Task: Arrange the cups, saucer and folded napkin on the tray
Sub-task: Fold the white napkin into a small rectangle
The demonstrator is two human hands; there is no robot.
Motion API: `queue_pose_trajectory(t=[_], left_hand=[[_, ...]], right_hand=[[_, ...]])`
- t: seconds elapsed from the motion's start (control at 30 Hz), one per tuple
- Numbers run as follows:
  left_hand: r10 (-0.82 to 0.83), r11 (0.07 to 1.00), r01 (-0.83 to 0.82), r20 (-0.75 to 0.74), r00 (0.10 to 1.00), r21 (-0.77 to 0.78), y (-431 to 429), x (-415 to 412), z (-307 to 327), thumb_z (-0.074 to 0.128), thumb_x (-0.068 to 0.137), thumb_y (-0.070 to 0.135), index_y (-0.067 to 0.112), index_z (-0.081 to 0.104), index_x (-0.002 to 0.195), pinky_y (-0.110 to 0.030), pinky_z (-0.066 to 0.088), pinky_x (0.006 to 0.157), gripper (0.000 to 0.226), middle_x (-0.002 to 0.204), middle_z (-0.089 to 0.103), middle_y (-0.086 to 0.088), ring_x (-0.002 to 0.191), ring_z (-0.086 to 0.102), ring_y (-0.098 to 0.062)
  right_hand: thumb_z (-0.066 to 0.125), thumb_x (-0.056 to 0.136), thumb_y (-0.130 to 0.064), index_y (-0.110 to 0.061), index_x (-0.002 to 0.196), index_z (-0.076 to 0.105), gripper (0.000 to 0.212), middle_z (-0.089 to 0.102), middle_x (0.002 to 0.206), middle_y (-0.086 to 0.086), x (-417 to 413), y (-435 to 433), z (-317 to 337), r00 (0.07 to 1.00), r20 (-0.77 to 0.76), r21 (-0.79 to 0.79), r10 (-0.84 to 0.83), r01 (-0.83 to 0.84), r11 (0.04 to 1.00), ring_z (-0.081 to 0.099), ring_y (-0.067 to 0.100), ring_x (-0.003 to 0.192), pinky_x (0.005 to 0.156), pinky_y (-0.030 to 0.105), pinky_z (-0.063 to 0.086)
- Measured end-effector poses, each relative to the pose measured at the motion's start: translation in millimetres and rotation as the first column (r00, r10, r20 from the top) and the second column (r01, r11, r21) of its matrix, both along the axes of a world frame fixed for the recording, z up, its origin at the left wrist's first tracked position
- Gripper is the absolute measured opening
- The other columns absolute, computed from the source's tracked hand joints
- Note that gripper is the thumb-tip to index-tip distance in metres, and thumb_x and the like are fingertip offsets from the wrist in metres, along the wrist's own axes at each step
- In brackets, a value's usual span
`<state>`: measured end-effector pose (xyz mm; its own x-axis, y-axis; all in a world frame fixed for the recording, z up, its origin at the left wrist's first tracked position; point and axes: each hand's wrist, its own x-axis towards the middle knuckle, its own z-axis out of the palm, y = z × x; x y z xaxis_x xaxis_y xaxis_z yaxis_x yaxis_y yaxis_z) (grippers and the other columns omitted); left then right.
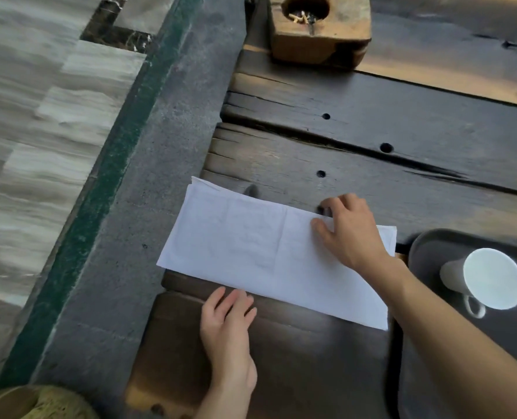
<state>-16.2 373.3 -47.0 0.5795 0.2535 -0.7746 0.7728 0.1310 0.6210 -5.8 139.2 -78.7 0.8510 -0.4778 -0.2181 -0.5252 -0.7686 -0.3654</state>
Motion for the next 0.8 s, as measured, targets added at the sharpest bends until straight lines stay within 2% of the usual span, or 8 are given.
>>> queue_pose_trajectory(t=[0.17,0.33,0.53,0.7,0.8], left_hand=[[0.065,0.993,-0.073,0.089,0.994,0.094,-2.1,24.8,-9.9,0.071,0.095,0.014,0.016,0.058,0.135,-0.033,0.06,0.08,0.042,0.106,0.074,-0.002,0.087,0.075,-0.016],[0.055,0.975,-0.095,0.194,0.979,0.203,1.9,54.2,-17.9,0.071,0.096,0.017,0.013,0.061,0.132,-0.027,0.06,0.069,0.038,0.1,0.072,0.003,0.082,0.076,-0.016],[-0.103,0.961,0.029,0.256,0.961,0.276,9.6,108.8,-29.8,0.07,0.095,0.011,0.007,0.067,0.121,-0.023,0.057,0.064,0.027,0.111,0.075,-0.009,0.082,0.073,-0.014],[-0.176,0.952,0.092,0.276,0.945,0.291,3.5,147.1,-27.8,0.071,0.092,0.007,0.014,0.063,0.118,-0.025,0.057,0.068,0.028,0.106,0.073,-0.006,0.084,0.07,-0.01],[-0.215,0.951,0.135,0.281,0.935,0.279,-2.0,164.2,-27.7,0.07,0.091,0.003,0.021,0.061,0.117,-0.026,0.058,0.07,0.033,0.101,0.073,-0.001,0.089,0.071,-0.012]], right_hand=[[0.058,0.095,-0.039,-0.01,0.11,0.062,0.033,0.061,0.105,0.013,-5.7,-11.9,3.6,0.991,-0.096,-0.034,-0.089,0.087,0.996,0.053,0.036,0.101,0.085,0.04,0.04],[0.058,0.096,-0.036,-0.011,0.098,0.06,0.025,0.059,0.095,0.012,-29.6,-12.2,3.8,0.992,-0.085,0.019,-0.096,0.098,0.995,0.053,0.035,0.094,0.076,0.038,0.04],[0.059,0.094,-0.028,-0.008,0.104,0.064,0.023,0.06,0.096,0.012,-51.3,-3.4,4.0,0.993,-0.104,-0.047,-0.063,0.058,0.997,0.053,0.034,0.088,0.074,0.042,0.048],[0.059,0.093,-0.028,-0.012,0.104,0.061,0.02,0.062,0.1,0.01,-62.0,3.0,8.8,0.982,-0.135,-0.006,-0.13,0.13,0.991,0.057,0.033,0.091,0.075,0.04,0.047],[0.057,0.093,-0.032,-0.017,0.1,0.057,0.016,0.06,0.097,0.005,-71.7,12.2,10.5,0.971,-0.172,0.062,-0.169,0.182,0.981,0.056,0.027,0.088,0.072,0.037,0.044]])
